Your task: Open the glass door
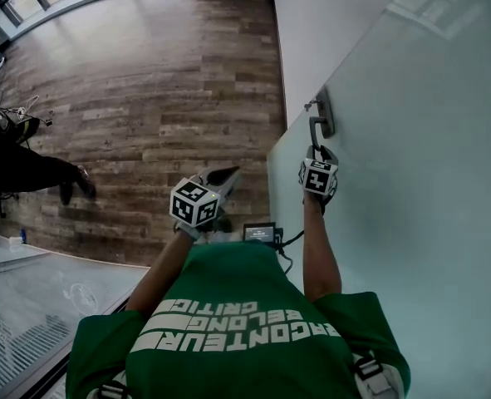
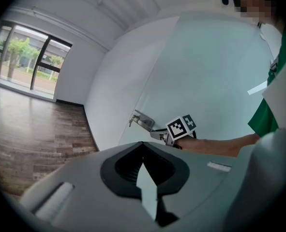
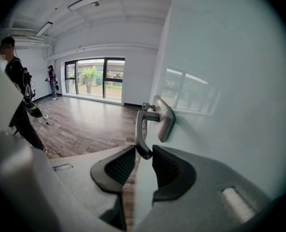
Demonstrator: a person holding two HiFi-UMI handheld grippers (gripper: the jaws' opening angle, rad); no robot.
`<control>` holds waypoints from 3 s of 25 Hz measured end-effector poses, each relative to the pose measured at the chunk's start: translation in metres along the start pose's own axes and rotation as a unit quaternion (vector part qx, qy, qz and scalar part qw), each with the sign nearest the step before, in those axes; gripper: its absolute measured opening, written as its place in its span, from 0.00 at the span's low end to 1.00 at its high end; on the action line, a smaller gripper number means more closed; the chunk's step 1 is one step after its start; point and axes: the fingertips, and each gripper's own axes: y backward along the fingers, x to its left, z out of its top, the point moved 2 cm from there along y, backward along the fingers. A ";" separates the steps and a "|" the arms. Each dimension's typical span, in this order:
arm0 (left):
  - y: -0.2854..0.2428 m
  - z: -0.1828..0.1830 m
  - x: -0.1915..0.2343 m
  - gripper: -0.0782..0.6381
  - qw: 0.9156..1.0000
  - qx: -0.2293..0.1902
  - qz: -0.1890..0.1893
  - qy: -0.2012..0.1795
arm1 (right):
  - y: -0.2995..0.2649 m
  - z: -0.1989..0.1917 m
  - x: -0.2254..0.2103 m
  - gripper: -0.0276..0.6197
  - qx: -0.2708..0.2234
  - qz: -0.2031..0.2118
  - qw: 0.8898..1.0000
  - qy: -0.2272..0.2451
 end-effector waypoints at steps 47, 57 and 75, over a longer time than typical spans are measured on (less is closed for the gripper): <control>0.108 0.040 0.108 0.13 0.995 -0.067 0.072 0.019 | 0.123 0.087 0.270 0.03 -0.149 0.395 0.896 0.139; 0.108 0.048 0.118 0.13 0.994 -0.073 0.074 0.023 | 0.108 0.094 0.284 0.03 -0.133 0.402 0.891 0.162; 0.101 0.043 0.121 0.13 0.995 -0.062 0.081 0.023 | 0.093 0.084 0.283 0.03 -0.123 0.408 0.890 0.163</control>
